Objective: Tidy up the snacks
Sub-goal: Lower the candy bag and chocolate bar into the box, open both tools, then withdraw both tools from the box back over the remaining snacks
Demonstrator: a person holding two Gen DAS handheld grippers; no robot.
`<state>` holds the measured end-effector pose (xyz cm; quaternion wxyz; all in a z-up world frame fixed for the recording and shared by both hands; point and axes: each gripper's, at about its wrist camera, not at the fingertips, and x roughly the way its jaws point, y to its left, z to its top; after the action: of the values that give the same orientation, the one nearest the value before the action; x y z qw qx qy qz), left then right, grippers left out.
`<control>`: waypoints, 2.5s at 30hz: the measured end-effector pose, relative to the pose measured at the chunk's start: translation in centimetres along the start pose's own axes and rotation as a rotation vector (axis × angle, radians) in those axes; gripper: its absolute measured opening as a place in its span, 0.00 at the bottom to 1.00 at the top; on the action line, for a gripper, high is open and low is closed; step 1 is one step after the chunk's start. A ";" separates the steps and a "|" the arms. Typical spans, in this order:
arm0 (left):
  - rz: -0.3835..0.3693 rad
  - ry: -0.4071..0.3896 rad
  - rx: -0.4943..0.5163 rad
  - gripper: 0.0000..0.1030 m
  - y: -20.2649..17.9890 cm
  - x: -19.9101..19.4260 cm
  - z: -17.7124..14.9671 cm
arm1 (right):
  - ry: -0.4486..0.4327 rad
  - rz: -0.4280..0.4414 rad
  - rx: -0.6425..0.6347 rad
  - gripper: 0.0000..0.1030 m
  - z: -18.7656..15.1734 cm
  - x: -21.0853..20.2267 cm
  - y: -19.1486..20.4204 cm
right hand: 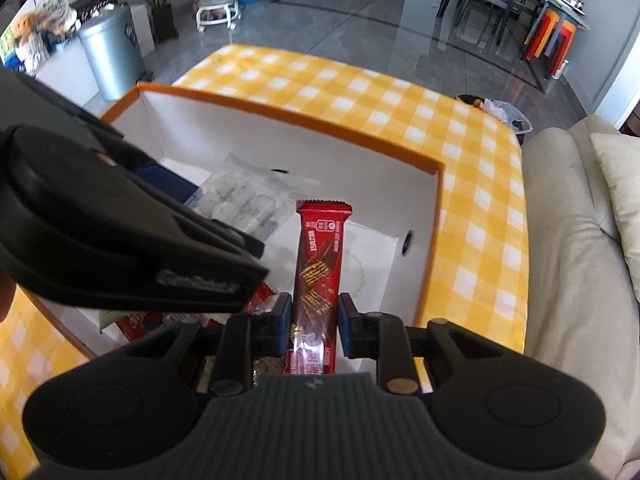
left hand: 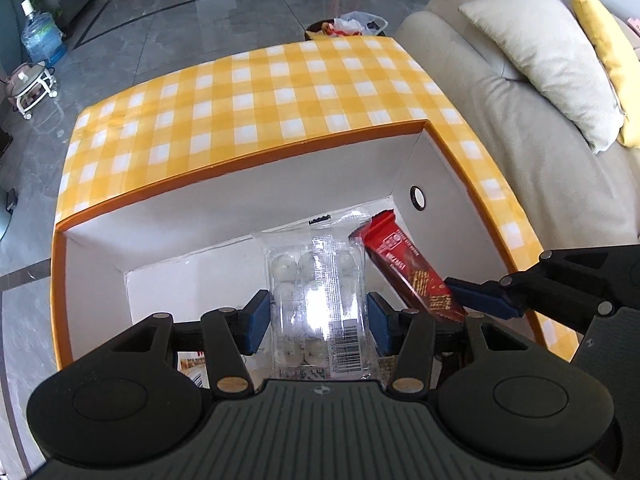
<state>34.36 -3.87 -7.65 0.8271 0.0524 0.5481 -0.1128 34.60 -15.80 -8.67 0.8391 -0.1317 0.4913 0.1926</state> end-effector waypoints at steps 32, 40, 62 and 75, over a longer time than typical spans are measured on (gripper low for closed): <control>0.077 0.038 0.032 0.67 0.2 3.0 0.2 | 0.074 -0.058 -0.141 0.31 0.3 1.8 1.7; 0.105 -0.004 0.022 0.70 0.7 1.0 0.0 | 0.018 -0.059 -0.149 0.46 0.1 0.0 1.9; 0.151 -0.275 0.068 0.70 -1.6 -8.4 -6.5 | -0.264 -0.067 -0.004 0.57 -5.7 -9.2 1.9; 0.135 -0.348 0.051 0.71 -3.6 -11.8 -14.0 | -0.375 -0.075 0.126 0.62 -13.3 -13.6 4.1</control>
<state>16.56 -2.88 -2.17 0.9135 0.0898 0.3891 -0.0780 16.45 -20.25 -3.35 0.9291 -0.0587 0.3324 0.1513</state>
